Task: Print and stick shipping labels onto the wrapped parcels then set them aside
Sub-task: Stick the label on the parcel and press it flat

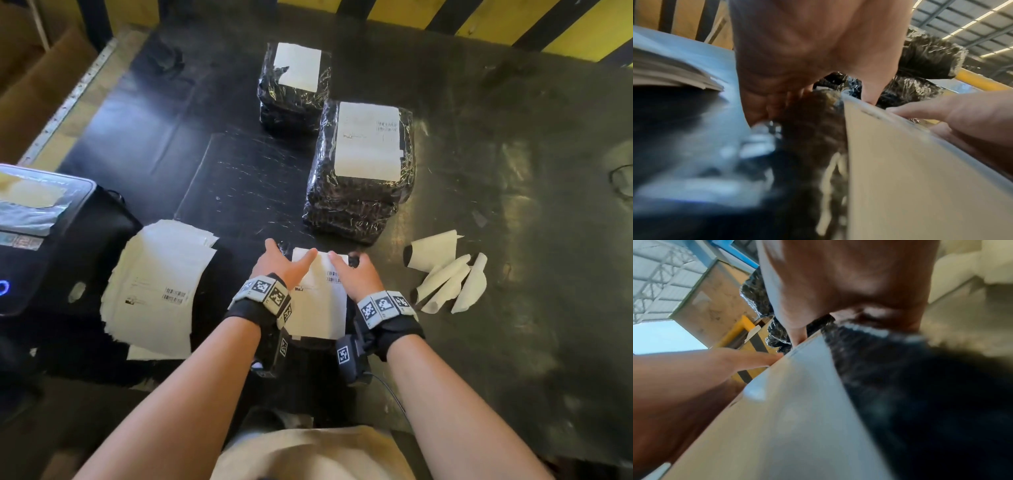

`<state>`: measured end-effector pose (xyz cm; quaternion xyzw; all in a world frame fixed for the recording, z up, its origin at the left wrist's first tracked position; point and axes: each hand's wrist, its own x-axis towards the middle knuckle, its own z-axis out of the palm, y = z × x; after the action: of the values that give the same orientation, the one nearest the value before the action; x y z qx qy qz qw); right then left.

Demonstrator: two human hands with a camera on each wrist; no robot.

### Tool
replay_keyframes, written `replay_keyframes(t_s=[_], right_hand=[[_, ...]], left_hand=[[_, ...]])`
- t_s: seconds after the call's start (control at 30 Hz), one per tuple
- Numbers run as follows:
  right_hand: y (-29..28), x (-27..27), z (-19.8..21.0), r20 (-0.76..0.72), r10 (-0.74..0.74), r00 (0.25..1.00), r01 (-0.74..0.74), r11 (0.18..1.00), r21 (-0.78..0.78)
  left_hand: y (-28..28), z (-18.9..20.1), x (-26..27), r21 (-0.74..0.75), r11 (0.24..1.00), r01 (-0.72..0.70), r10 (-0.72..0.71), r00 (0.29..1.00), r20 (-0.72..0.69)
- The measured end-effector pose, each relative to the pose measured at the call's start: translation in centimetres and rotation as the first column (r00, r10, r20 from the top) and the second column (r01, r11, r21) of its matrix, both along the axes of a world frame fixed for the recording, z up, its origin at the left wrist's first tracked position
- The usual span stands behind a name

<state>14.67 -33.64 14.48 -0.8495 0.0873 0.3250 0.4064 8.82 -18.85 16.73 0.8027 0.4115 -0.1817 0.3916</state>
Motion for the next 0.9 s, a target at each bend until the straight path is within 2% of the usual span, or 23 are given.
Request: replay_keyframes(t_s=[0.2, 0.3, 0.43, 0.63, 0.77, 0.9], right_hand=[[0.0, 1.0, -0.9, 0.007, -0.086, 0.996, 0.086, 0.996, -0.006], [0.1, 1.2, -1.0, 0.011, -0.082, 0.997, 0.082, 0.997, -0.008], [0.6, 0.4, -0.5, -0.008, -0.048, 0.999, 0.048, 0.999, -0.008], [0.5, 0.3, -0.4, 0.057, -0.021, 0.998, 0.022, 1.000, -0.009], [0.1, 0.2, -0.3, 0.078, -0.014, 0.997, 0.013, 1.000, 0.021], [-0.4, -0.2, -0.3, 0.068, -0.015, 0.998, 0.011, 0.999, 0.048]], left_hand=[[0.6, -0.8, 0.7, -0.062, 0.996, -0.066, 0.067, 0.998, 0.009], [0.8, -1.0, 0.9, -0.065, 0.994, -0.091, 0.091, 0.996, 0.005], [0.2, -0.4, 1.2, -0.057, 0.997, -0.059, 0.055, 0.996, -0.072], [0.0, -0.3, 1.5, -0.074, 0.996, -0.044, 0.036, 0.994, -0.105], [0.6, -0.4, 1.3, -0.100, 0.994, -0.044, 0.037, 0.997, -0.067], [0.8, -0.3, 0.1, -0.065, 0.998, -0.014, 0.016, 0.999, 0.039]])
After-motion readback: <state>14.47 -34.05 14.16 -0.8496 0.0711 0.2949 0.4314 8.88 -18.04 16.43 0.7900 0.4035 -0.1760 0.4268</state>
